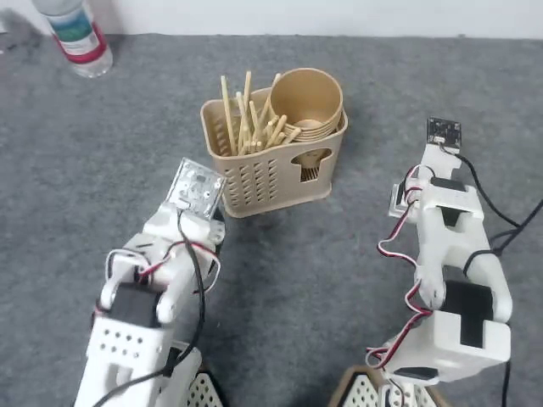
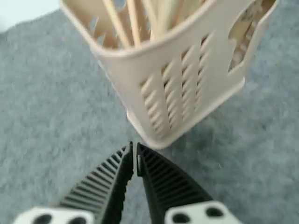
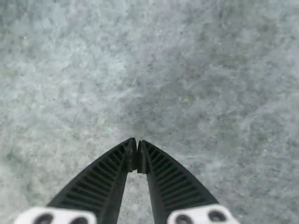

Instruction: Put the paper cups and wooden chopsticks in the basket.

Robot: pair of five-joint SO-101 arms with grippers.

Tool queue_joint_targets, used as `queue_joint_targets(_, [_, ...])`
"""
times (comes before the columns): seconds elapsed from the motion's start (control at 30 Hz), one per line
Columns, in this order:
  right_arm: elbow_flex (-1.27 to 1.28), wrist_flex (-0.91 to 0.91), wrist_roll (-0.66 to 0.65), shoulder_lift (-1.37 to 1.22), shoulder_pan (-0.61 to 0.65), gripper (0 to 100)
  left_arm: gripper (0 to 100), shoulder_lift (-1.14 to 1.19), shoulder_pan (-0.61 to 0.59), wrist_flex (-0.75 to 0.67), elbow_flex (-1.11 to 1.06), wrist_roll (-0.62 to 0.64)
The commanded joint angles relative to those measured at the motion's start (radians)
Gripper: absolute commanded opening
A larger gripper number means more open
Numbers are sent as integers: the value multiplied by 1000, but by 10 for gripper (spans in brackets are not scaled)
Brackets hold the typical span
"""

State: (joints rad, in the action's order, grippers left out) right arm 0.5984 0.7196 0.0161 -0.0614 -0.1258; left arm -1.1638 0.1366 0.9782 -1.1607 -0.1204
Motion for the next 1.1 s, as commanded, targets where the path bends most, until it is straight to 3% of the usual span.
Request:
queue_joint_targets(0.0, [-6, -15, 2, 58, 4, 8, 13, 43, 12, -135, -44, 23])
queue_joint_targets(0.43, [-6, -15, 0, 58, 4, 8, 13, 58, 6, -384, -143, 35])
queue_joint_targets(0.87, [-6, -15, 0, 58, 2, 8, 13, 66, 5, -442, -147, 83])
queue_joint_targets(1.07, [-6, -15, 0, 58, 2, 8, 13, 287, 5, -588, -134, 84])
